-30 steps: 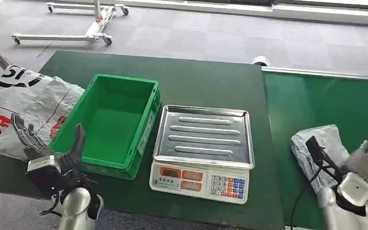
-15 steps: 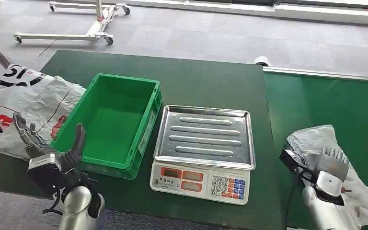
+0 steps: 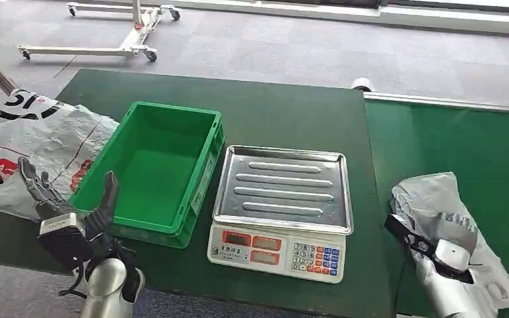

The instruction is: Moved the parcel from conveyor to table for the left to box.

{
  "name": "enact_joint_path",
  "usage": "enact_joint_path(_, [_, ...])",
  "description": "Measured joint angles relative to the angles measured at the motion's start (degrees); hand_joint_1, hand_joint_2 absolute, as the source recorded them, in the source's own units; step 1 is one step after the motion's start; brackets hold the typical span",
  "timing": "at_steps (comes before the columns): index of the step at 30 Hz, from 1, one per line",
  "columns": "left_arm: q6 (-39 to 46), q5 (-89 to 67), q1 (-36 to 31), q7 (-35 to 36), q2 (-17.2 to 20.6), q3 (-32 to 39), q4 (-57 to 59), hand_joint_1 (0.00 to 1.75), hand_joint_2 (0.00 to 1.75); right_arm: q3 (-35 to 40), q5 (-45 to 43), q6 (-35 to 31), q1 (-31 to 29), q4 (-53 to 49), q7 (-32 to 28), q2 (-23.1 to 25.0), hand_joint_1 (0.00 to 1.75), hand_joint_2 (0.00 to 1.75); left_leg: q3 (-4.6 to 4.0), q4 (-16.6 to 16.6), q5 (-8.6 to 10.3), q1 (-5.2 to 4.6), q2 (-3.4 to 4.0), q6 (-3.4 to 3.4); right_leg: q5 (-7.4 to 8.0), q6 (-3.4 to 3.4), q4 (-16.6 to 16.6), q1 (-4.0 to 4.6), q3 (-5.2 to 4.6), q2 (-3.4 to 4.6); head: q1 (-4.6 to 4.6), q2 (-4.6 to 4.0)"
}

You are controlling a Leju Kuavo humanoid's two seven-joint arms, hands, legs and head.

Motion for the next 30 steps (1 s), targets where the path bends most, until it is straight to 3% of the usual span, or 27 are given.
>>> enact_joint_path(4, [1.2, 0.1, 0.0, 0.0, 0.2, -0.3, 0.5, 0.0, 1.75, -0.5, -3.9, 5.0, -0.1, 0.9, -13.1, -0.8, 0.0, 1.75, 0.08, 0.0, -0.12, 0.05, 0.29, -0.06, 0.01, -0.01, 0.0, 0.05, 0.05, 0.29, 0.02, 0.0])
enact_joint_path(5, [1.4, 0.2, 0.0, 0.0, 0.3, -0.3, 0.5, 0.0, 1.75, -0.6, -4.1, 5.3, -0.1, 0.9, -14.7, -1.0, 1.73, 1.75, 0.15, 0.0, -0.22, 0.05, 0.39, -0.18, 0.02, -0.01, 0.0, 0.04, 0.06, 0.44, 0.02, 0.0])
enact_joint_path(8, [1.7, 0.4, 0.3, 0.0, 0.5, -0.3, 0.4, 0.0, 1.75, -0.6, -4.7, 5.9, -0.2, 0.9, -16.8, -1.1, 1.75, 1.75, 0.39, 0.0, -0.28, 0.13, 0.6, -0.16, 0.0, -0.03, 0.0, 0.08, 0.2, 0.68, 0.0, 0.0])
enact_joint_path(30, [2.5, 0.5, 3.8, 0.0, 0.9, -0.3, -2.3, 0.0, 1.75, 1.7, -8.5, 3.4, -1.0, -1.6, -15.7, -0.5, 1.75, 1.75, 0.34, 0.0, -0.24, 0.2, 0.41, -0.17, -0.06, -0.07, 0.0, 0.15, 0.28, 0.46, 0.0, 0.0])
